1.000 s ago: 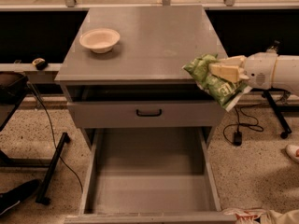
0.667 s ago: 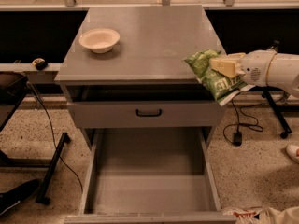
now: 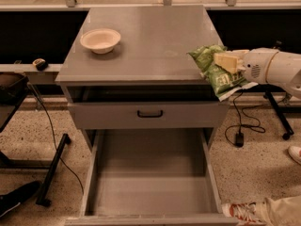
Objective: Pick green jalapeno chip bag from middle drawer and place on counter
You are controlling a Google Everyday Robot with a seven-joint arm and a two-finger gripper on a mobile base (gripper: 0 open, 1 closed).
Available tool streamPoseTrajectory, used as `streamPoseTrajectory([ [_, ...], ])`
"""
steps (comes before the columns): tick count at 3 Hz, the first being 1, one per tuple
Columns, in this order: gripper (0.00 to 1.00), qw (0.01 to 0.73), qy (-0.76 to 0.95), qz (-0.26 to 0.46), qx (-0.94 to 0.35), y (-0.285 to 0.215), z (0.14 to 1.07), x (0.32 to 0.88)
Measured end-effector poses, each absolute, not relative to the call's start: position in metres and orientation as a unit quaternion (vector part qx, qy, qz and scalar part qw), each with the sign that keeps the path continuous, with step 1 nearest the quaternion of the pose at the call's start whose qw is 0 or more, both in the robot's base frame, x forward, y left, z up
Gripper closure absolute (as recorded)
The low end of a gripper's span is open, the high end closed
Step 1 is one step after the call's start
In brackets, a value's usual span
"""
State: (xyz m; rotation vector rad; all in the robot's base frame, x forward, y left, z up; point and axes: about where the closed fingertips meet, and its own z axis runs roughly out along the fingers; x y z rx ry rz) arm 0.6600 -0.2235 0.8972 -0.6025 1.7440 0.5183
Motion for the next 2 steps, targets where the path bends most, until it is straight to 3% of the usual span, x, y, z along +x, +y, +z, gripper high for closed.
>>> streamPoseTrajectory([
  [2, 1.00, 0.584, 0.744, 0.222, -0.237, -0.168, 0.944, 0.711],
])
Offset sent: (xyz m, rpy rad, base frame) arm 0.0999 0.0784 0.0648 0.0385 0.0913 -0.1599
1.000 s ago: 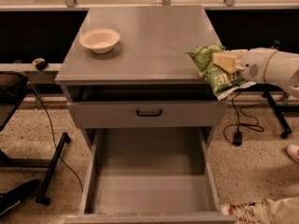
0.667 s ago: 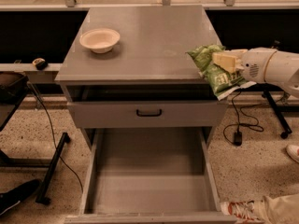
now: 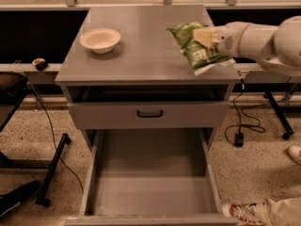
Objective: Pick green jalapeno chip bag from middle drawer and place on counter
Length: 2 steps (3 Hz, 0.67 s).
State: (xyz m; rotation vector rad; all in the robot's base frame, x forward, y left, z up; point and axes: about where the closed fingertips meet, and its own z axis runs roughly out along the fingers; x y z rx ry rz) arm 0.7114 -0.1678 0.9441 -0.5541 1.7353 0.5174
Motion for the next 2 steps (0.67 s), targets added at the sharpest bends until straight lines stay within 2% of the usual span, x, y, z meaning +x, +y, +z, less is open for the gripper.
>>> streamPoseTrajectory([
  [1, 0.84, 0.553, 0.777, 0.202, -0.222, -0.142, 0.931, 0.740],
  [2, 0.61, 0.500, 0.819, 0.204, -0.195, -0.136, 0.899, 0.757],
])
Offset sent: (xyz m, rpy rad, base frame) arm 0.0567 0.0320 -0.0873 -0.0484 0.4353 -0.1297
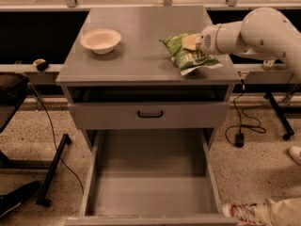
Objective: Pick green jalapeno chip bag from middle drawer and place on counter
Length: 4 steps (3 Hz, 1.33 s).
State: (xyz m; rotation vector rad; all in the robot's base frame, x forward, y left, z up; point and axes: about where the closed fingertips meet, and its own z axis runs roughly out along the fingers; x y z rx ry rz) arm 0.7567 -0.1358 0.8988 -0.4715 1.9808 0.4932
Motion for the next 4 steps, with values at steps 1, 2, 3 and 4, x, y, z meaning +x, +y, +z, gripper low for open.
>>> streamPoseTrajectory([
  [1, 0.37, 0.467, 0.836, 0.244, -0.156, -0.145, 0.869, 0.765],
  [2, 0.14, 0.464, 0.829, 0.269, -0.159, -0.141, 0.867, 0.763],
  [3, 0.00, 0.479, 0.804, 0.291, -0.198, -0.148, 0.883, 0.753],
  [4, 0.00, 0.514, 0.766, 0.269, -0.278, -0.154, 0.922, 0.729],
])
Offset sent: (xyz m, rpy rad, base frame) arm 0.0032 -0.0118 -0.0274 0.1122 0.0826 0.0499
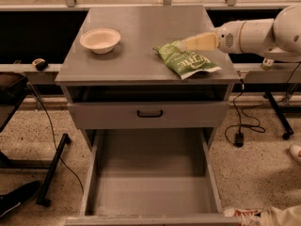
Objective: Pick green jalapeno chip bag from middle drawer and place on counter
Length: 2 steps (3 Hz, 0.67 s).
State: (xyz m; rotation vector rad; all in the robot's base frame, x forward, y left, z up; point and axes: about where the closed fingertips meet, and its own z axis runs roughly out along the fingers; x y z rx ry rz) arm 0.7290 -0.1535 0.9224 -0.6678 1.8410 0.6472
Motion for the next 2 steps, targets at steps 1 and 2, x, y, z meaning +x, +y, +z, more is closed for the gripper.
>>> streamPoseTrajectory([
  [1, 0.00, 0.552, 0.732, 0.199, -0.345, -0.1716, 0.9519, 0.6987],
  [2, 0.00, 0.557, 0.723, 0.179, -0.367, -0.1748, 0.9452, 0.6958],
])
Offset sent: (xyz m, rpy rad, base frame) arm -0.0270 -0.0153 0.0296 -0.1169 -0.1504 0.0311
